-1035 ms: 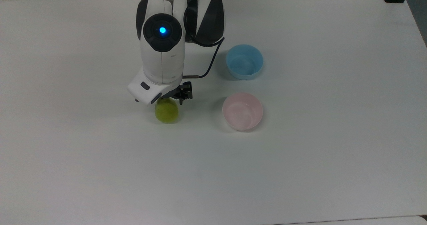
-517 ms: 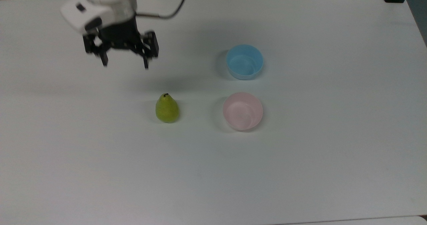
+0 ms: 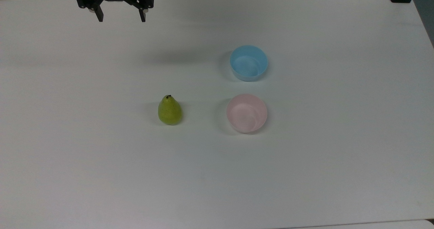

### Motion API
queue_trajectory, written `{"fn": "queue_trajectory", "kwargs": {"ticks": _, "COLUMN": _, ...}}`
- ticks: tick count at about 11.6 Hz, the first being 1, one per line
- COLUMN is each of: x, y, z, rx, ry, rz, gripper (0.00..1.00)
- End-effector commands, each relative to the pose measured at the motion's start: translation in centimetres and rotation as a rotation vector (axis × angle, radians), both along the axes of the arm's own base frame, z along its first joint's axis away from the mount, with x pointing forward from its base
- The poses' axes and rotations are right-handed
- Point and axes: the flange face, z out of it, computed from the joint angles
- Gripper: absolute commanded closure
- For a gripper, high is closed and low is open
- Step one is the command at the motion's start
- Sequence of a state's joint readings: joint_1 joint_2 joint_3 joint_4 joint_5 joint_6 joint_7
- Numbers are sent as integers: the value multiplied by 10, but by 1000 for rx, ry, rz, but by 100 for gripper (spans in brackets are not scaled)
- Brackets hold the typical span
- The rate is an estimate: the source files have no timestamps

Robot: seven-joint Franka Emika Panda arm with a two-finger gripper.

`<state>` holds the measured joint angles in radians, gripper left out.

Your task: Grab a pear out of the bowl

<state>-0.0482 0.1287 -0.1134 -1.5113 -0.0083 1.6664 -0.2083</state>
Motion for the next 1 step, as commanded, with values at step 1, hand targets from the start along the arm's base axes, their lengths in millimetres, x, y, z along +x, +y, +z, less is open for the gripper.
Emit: {"fn": "queue_trajectory", "kwargs": {"ticks": 1, "x": 1, "y": -1, "z": -11, "rx": 16, "ry": 26, "rz": 19, "gripper": 0}}
